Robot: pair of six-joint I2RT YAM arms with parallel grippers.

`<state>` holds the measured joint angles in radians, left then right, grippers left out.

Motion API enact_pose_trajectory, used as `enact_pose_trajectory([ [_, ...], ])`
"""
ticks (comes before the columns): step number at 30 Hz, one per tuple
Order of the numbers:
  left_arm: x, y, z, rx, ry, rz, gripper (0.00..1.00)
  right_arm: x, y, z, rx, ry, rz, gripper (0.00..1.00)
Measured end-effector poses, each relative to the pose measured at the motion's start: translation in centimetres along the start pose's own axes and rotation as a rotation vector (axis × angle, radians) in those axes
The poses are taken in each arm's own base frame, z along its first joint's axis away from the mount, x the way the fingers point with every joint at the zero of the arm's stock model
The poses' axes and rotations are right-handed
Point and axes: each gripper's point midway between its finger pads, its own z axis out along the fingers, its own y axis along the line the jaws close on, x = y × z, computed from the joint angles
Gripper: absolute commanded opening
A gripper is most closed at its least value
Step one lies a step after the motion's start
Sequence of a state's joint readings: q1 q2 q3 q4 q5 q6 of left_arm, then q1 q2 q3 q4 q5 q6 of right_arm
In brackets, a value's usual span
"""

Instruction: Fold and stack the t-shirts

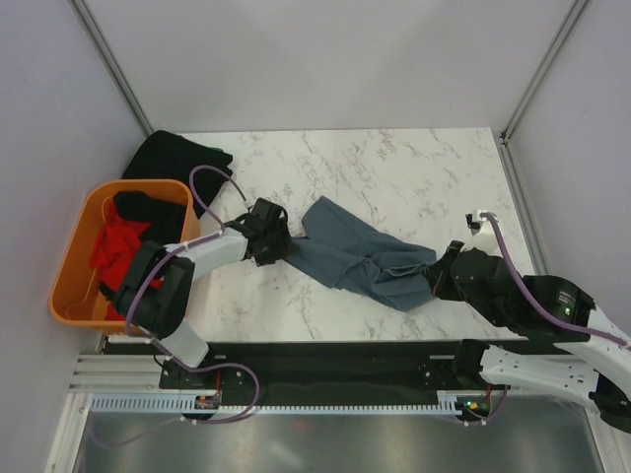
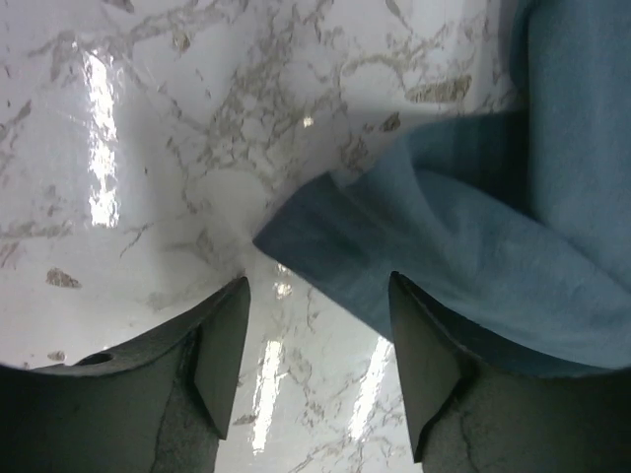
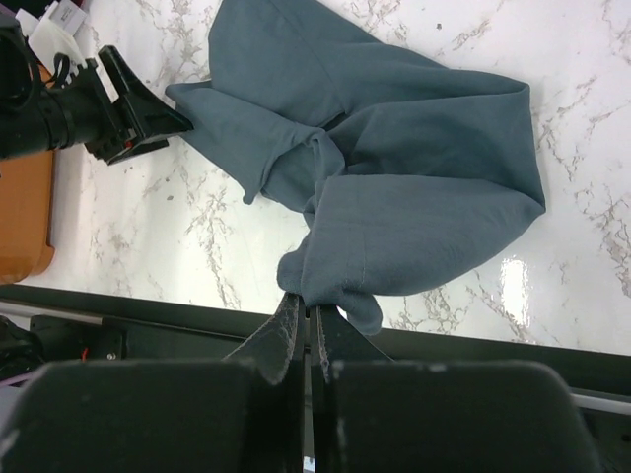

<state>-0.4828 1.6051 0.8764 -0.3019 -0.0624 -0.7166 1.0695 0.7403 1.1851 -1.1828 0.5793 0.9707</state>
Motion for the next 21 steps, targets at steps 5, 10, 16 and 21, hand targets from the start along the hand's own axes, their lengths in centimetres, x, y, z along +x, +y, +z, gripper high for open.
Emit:
enact_pose_trajectory([
  [5, -1.4, -0.7, 1.4, -0.021, -0.016, 0.000, 0.54, 0.4, -0.3, 0.3, 0.010, 0.007, -0.011, 0.00],
  [10, -2.1, -0.8, 2.2, -0.037, -0.032, -0.001, 0.02, 0.4, -0.4, 0.2, 0.011, 0.005, -0.013, 0.00],
  [16, -2.2, -0.8, 2.1, -0.036, -0.037, 0.004, 0.02, 0.4, -0.5, 0.2, 0.014, 0.004, -0.014, 0.00],
  [21, -3.6, -1.5, -2.5, 0.001, -0.091, 0.001, 0.02, -0.2, -0.2, -0.2, 0.013, 0.001, -0.018, 0.00],
])
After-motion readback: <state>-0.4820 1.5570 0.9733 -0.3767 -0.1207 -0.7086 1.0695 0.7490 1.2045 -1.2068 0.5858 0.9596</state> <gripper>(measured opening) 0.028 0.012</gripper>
